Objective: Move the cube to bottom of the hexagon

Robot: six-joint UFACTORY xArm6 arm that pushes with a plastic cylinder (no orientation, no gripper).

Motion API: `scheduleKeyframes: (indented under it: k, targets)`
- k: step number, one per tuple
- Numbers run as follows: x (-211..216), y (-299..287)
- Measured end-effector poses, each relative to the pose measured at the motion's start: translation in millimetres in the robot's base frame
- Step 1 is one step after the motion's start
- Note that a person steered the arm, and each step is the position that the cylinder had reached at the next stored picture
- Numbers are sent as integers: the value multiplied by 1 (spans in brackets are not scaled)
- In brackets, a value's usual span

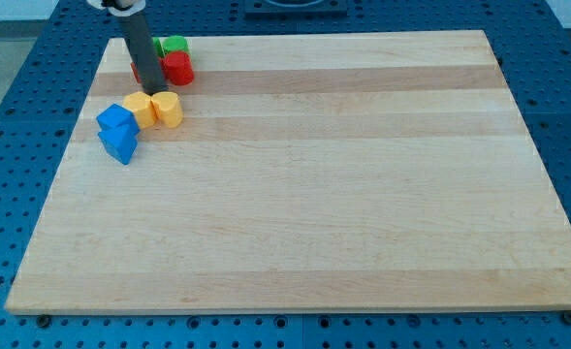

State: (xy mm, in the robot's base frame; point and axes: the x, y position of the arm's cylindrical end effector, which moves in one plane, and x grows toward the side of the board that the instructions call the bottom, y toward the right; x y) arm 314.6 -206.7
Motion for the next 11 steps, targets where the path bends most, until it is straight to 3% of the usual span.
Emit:
scheduleKeyframes:
  k: [2,6,11]
  targets:
    - [3,-36]
    - [67,-52]
    - [150,27]
